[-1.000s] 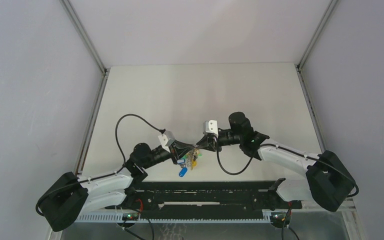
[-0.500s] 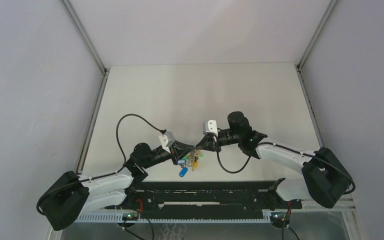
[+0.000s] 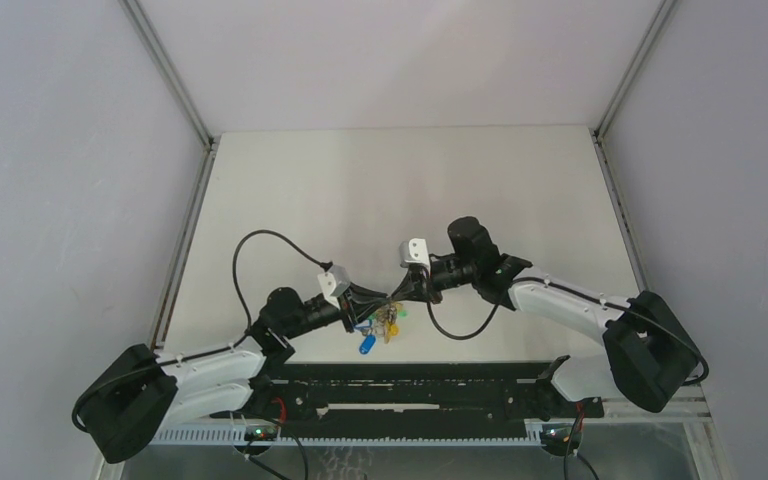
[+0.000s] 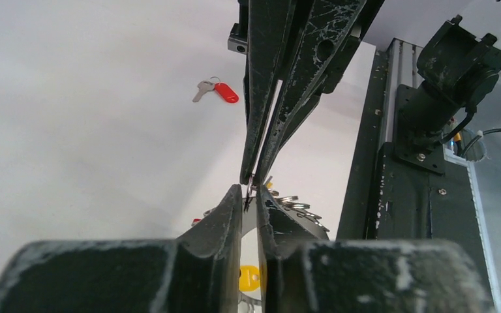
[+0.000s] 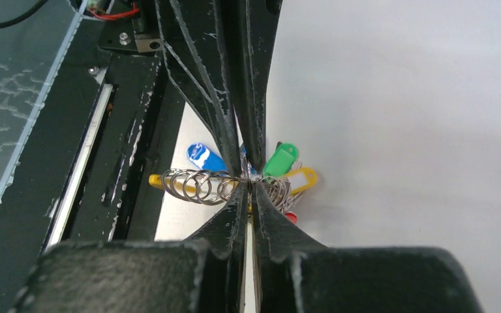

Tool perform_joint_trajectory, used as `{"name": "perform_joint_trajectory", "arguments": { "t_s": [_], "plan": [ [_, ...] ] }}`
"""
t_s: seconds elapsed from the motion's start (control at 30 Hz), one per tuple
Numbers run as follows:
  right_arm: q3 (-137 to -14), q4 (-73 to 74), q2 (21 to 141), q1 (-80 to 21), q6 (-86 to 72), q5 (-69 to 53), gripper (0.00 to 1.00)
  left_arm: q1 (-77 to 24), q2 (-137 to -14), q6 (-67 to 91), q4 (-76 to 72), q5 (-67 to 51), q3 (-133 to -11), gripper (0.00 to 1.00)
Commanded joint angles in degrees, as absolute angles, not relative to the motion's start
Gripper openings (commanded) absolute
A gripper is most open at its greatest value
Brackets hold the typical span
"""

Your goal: Put the keys on the keyring

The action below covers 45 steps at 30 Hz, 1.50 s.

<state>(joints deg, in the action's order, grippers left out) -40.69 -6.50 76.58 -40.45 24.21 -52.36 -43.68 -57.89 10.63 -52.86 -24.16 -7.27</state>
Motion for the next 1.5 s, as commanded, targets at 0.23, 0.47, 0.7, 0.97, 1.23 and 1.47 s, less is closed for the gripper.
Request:
{"name": "perform_joint_trajectory", "arguments": {
  "t_s": [0.23,0.47,0.7,0.97,1.23,1.47],
  "plan": [
    [-54.35,21.08,75.09,-41.37,35.35,-41.08,0.00,-42.01,-53.48,5.20,-43.84,-23.71,-10.69,0.33],
    [-61.06,33.46,76.77,-43.98,38.41,-33.55,0.00,-39.80,-53.30,5.13,-43.91,-27.30,-11.97,0.37],
    [-66.24,38.86,79.45,-44.25,40.60,-33.72,0.00,-38.06,-52.64,4.59,-44.90,-28.41,-13.85,0.40],
    [-66.24,37.86,81.71,-44.03,42.06,-36.20,0.00,-38.06,-61.25,5.32,-50.69,-34.60,-17.13,0.39],
    [-65.35,36.38,82.18,-43.86,43.05,-37.92,0.00,-38.06,-66.43,4.44,-51.43,-36.26,-18.83,0.36],
    [-64.78,35.77,82.09,-43.77,43.10,-38.36,0.00,-38.06,-69.59,4.26,-51.47,-38.47,-20.59,0.29]
  ]
}}
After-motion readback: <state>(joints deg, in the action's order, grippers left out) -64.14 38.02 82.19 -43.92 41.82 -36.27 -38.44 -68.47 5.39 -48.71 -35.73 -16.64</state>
